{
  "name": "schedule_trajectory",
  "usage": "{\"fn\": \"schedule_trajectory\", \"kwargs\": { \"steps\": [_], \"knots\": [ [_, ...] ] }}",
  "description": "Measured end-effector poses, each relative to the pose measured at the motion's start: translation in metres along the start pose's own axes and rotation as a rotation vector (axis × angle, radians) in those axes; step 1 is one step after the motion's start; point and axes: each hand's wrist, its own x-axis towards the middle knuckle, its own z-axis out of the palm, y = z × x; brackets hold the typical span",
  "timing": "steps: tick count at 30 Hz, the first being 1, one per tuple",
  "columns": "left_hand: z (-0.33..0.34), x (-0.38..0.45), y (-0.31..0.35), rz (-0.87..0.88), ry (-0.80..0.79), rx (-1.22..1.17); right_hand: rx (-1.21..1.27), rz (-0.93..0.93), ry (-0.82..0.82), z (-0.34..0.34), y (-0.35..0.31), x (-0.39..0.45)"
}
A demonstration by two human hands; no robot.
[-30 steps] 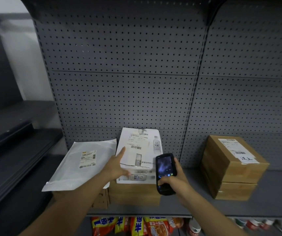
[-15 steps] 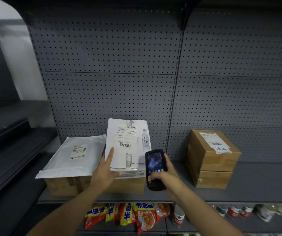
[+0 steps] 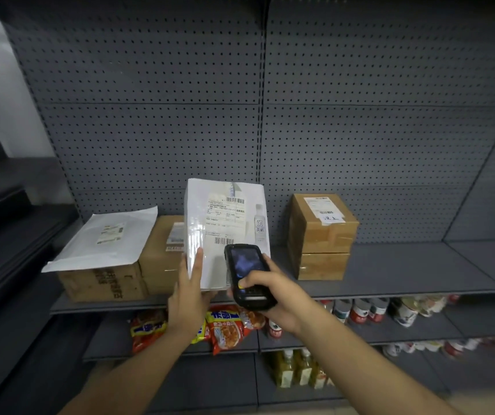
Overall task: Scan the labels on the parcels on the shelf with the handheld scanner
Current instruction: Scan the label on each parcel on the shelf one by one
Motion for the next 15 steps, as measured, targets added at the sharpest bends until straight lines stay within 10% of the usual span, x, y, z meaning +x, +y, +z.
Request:
{"fn": "schedule_trajectory", "kwargs": {
  "steps": [15],
  "knots": [
    [-0.005, -0.046, 0.047, -0.033, -0.037, -0.021, 0.041, 0.016, -0.064, -0.006, -0.007, -0.068]
  ]
}}
